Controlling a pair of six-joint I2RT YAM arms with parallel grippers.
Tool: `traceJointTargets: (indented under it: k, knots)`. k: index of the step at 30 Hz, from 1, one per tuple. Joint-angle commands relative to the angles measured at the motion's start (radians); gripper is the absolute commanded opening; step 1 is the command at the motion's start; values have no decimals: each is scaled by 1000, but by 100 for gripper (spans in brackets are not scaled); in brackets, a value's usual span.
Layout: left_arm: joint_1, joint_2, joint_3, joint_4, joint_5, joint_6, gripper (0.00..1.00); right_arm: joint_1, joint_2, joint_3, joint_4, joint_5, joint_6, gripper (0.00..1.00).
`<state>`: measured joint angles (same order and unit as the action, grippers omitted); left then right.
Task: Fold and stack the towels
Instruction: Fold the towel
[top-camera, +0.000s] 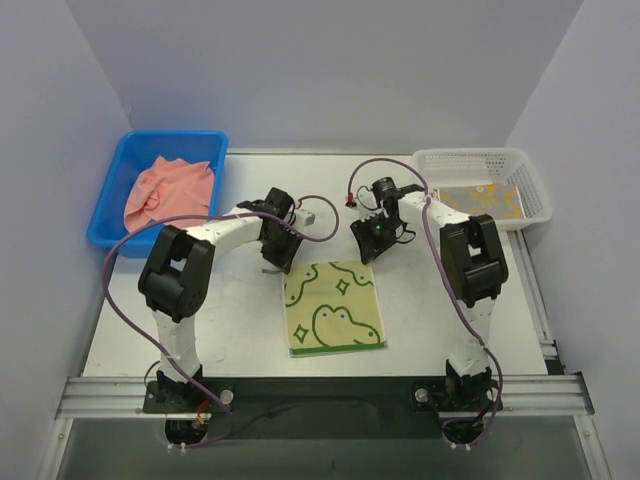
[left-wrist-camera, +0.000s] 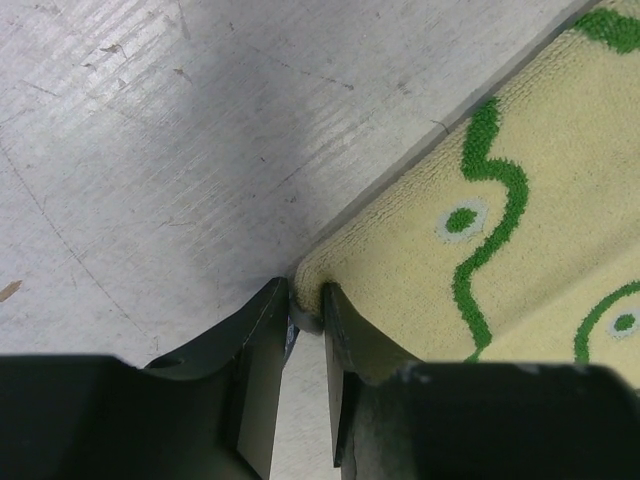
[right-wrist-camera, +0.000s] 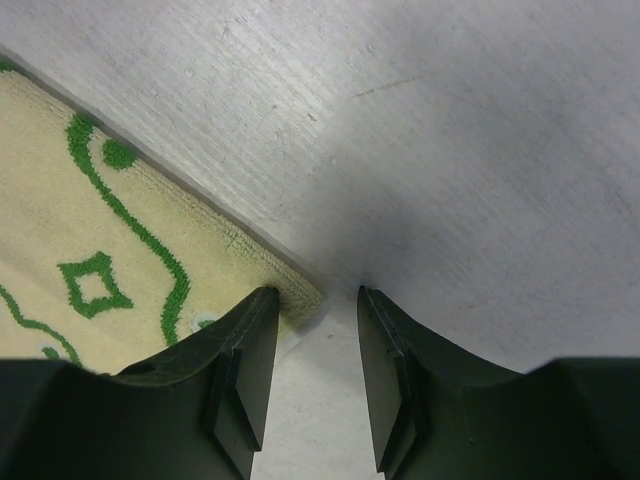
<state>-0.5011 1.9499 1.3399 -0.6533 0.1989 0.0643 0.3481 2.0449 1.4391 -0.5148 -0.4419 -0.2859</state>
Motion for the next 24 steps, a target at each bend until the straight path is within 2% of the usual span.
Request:
traceJointTargets:
  k: [1,5,8,12,14,19,24]
  knots:
    - [-10,29,18,-29,11,17,32,34,46,26,-89,63,-44,38]
    - [-10,27,15,-31,5,16,31,61,86,43,-125,110,-64,34]
    - [-8,27,15,-31,-7,17,25,74,106,44,-154,147,-70,30]
    - [-7,27,16,-32,-13,17,18,69,103,34,-159,169,-78,9]
    - [-5,29,19,-32,-13,19,10,63,98,37,-160,173,-75,0]
    - [12,38,70,-40,-12,14,0,63,81,63,-157,187,-75,0]
    - [19,29,134,-35,-42,34,0,52,51,113,-137,190,-75,0]
